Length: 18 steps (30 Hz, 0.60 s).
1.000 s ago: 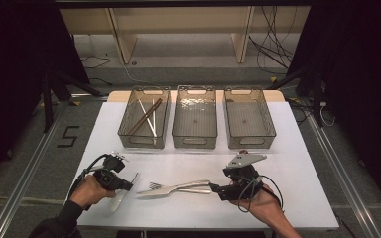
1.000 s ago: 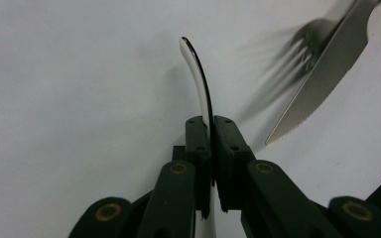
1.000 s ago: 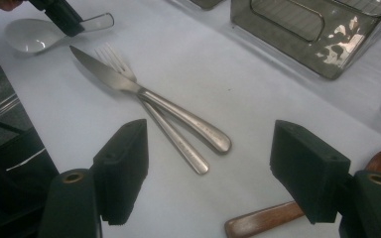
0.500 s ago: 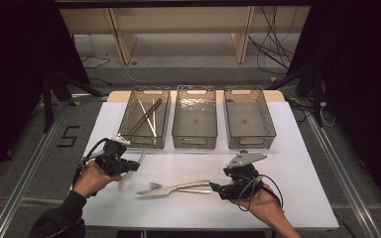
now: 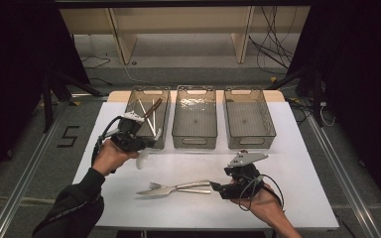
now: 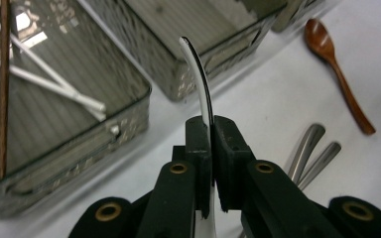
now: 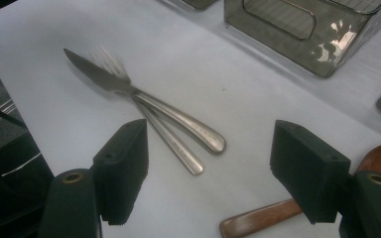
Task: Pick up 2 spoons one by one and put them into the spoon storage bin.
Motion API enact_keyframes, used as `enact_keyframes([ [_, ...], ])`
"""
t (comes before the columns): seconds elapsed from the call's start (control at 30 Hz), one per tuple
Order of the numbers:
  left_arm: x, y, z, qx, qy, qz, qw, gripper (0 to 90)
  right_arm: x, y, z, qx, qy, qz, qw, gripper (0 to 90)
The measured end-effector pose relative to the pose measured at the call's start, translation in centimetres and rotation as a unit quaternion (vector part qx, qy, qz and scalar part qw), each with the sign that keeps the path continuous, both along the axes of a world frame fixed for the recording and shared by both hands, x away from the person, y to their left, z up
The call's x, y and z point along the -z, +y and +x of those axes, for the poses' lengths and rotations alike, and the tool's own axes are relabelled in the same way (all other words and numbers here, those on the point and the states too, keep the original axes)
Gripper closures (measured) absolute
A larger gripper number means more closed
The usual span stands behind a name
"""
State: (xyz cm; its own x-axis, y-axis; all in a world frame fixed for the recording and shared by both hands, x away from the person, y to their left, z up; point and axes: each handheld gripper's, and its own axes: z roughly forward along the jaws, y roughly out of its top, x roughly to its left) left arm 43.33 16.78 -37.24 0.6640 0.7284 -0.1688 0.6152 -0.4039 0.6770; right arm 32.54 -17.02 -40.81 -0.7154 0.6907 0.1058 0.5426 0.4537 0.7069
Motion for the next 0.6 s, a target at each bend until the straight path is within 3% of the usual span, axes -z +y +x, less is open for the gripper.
enact_keyframes([
  [0.6, -1.3, -4.3, 5.2, -0.017, -0.050, -0.040, 0.9978, 85.3, 0.0, -0.1, 0.0, -0.001, 0.001, 0.002, 1.0000, 32.0],
])
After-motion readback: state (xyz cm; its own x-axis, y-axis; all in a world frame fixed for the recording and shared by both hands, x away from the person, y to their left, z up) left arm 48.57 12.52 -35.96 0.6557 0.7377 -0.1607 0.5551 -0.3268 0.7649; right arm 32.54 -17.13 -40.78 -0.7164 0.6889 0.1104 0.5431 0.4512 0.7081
